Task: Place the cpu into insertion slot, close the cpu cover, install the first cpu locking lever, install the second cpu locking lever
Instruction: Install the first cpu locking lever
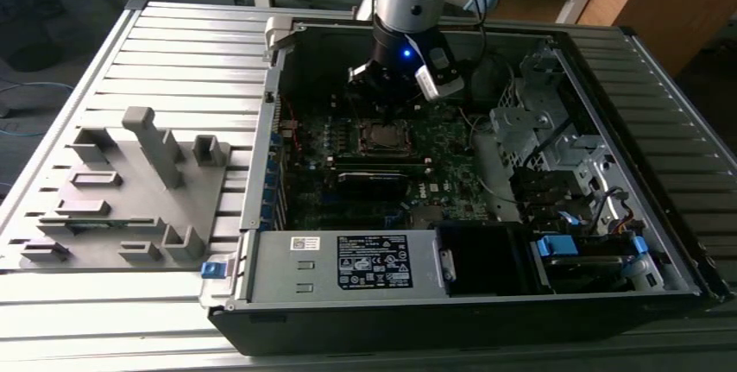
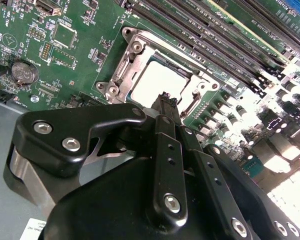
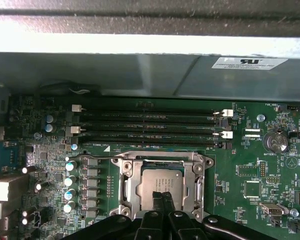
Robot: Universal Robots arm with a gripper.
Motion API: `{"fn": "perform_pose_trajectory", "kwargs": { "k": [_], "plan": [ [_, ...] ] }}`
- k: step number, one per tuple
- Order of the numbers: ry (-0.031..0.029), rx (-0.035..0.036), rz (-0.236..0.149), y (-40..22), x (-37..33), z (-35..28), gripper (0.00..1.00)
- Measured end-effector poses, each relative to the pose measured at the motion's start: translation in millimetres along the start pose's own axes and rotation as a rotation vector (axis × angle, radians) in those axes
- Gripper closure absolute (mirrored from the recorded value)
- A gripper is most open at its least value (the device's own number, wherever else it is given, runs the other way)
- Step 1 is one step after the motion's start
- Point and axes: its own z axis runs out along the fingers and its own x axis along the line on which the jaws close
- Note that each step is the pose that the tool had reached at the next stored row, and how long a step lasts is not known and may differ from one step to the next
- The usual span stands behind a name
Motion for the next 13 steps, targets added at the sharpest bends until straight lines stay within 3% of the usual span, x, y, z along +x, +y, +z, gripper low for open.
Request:
{"fn": "perform_pose_trajectory", "kwargs": {
  "k": [13],
  "plan": [
    [0.0,0.0,0.0,0.2,0.1,-4.5,0.9]
  ]
}}
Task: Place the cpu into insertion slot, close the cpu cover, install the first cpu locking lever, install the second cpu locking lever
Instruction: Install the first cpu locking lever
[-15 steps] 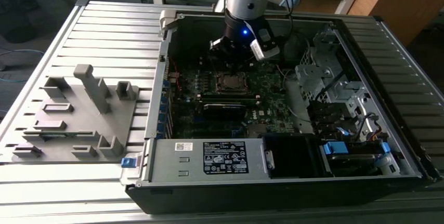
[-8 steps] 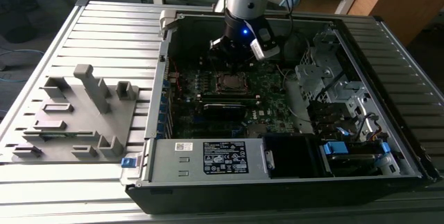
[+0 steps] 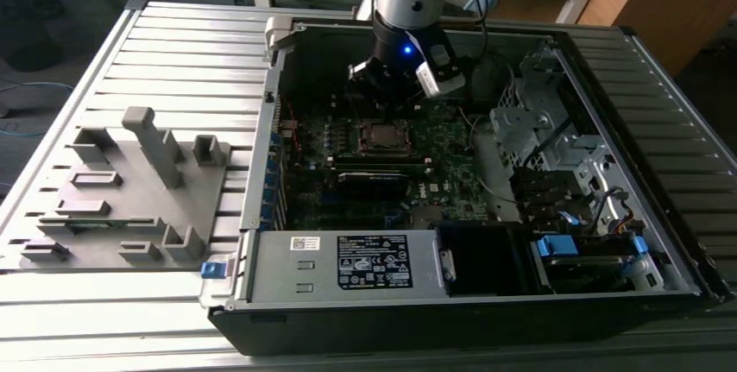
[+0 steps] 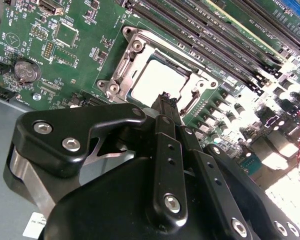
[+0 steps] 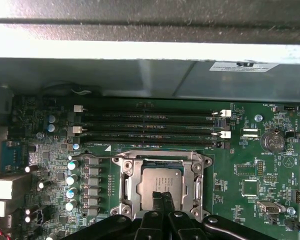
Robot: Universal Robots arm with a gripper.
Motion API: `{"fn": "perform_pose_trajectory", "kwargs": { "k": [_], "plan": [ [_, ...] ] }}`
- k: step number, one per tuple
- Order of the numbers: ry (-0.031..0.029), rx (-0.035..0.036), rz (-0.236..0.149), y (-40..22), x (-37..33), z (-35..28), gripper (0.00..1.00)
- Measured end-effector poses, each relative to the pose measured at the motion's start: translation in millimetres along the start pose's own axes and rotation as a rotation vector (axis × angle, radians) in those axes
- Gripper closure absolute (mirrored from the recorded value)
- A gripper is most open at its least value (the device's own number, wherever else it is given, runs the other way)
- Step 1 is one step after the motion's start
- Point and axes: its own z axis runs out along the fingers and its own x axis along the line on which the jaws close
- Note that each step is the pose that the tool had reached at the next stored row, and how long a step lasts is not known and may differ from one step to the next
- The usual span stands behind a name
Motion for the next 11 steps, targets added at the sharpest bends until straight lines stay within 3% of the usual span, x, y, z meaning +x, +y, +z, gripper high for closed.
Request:
{"fn": "perform_pose_trajectory", "kwargs": {
  "k": [11],
  "plan": [
    [0.0,0.0,0.0,0.0,0.1,-0.4,0.9]
  ]
}}
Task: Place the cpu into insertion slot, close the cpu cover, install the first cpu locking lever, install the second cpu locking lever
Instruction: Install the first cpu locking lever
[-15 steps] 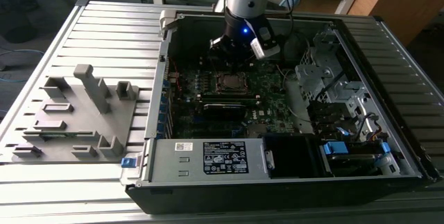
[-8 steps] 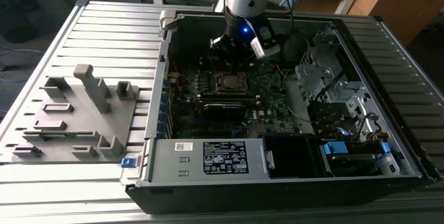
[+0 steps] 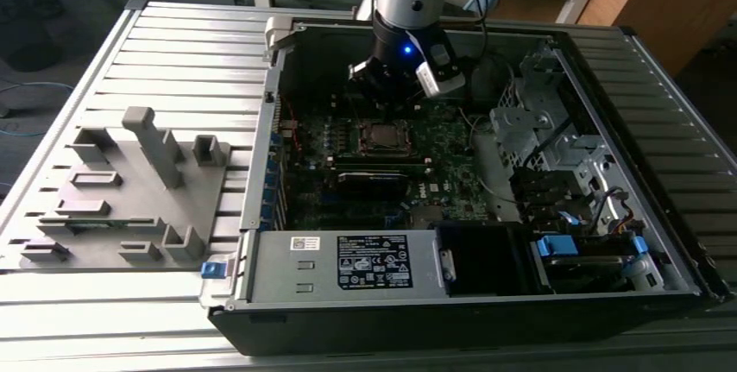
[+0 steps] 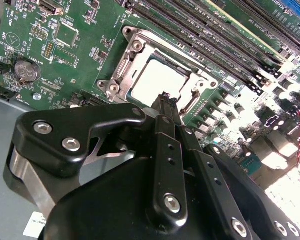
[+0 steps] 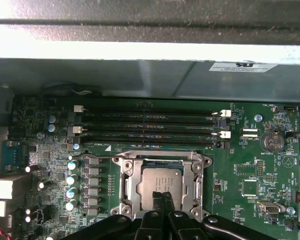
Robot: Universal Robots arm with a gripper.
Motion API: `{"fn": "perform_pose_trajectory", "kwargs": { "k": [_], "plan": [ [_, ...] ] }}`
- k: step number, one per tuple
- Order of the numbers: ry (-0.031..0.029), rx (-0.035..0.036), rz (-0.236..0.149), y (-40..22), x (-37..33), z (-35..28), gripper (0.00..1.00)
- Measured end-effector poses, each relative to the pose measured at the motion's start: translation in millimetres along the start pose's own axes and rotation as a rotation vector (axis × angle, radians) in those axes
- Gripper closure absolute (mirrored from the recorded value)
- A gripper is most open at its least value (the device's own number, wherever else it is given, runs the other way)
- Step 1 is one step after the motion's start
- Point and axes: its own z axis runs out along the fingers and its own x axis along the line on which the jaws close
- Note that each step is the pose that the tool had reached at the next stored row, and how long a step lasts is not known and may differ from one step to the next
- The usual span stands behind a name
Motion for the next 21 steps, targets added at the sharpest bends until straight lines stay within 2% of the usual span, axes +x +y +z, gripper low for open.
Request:
{"fn": "perform_pose_trajectory", "kwargs": {
  "k": [6,9,17,21],
  "plan": [
    [-0.0003,0.0001,0.0,0.1,6.0,0.1,0.9],
    [-0.0002,0.0004,0.0,0.0,6.5,-0.4,0.9],
    [-0.0006,0.0001,0.0,0.4,6.7,-11.7,0.9],
    [-0.001,-0.0001,0.0,0.5,6.9,-12.5,0.9]
  ]
}}
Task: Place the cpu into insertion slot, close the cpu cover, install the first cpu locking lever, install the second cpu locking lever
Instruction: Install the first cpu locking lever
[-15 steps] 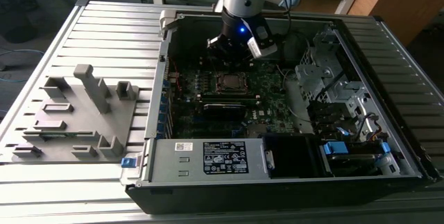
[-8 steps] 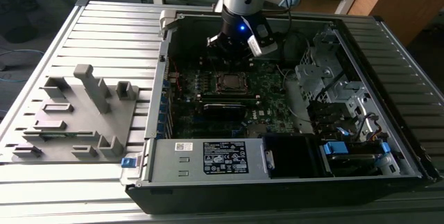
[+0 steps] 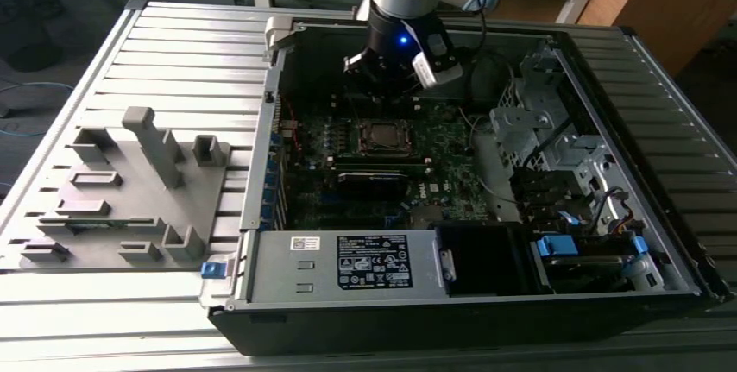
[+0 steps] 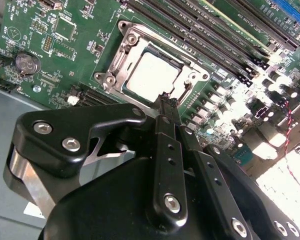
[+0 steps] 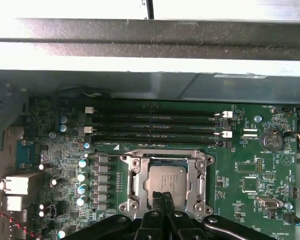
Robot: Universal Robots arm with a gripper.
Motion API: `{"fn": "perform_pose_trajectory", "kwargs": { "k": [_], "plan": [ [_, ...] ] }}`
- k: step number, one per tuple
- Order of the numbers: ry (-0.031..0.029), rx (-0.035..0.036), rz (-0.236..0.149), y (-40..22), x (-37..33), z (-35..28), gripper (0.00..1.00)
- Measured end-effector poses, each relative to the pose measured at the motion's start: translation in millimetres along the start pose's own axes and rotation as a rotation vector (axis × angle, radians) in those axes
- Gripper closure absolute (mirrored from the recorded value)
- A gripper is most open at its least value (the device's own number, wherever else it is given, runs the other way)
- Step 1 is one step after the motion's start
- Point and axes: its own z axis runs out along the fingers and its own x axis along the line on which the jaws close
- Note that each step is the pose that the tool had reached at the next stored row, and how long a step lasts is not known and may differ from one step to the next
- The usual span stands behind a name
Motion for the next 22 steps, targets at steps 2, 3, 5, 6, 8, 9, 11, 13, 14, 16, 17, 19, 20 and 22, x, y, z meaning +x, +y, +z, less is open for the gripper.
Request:
{"fn": "perform_pose_trajectory", "kwargs": {
  "k": [2,3,5,6,8,9,11,13,14,16,17,19,20,22],
  "plan": [
    [-0.0006,0.0002,0.0,0.0,1.4,-0.1,0.9],
    [-0.0013,0.0002,0.0,-0.1,2.9,-0.1,0.9],
    [-0.0025,0.0002,0.0,0.0,5.9,0.0,0.9],
    [-0.0031,0.0002,0.0,0.0,7.3,0.1,0.9],
    [-0.0042,0.0002,0.0,0.1,9.7,0.1,0.9],
    [-0.0047,0.0002,0.0,0.1,10.9,0.1,0.9],
    [-0.0057,0.0003,0.0,0.1,13.2,0.2,0.9],
    [-0.0065,0.0002,0.0,0.1,15.0,0.2,0.9],
    [-0.0066,0.0002,0.0,0.1,15.5,0.2,0.9],
    [-0.0067,0.0002,0.0,0.1,15.9,0.2,0.9],
    [-0.0067,0.0003,0.0,0.1,16.1,0.2,0.9],
    [-0.0067,0.0003,0.0,0.1,16.2,0.2,0.9],
    [-0.0066,0.0003,0.0,0.1,16.2,0.2,0.9],
    [-0.0067,0.0002,0.0,0.1,16.2,0.2,0.9]
  ]
}}
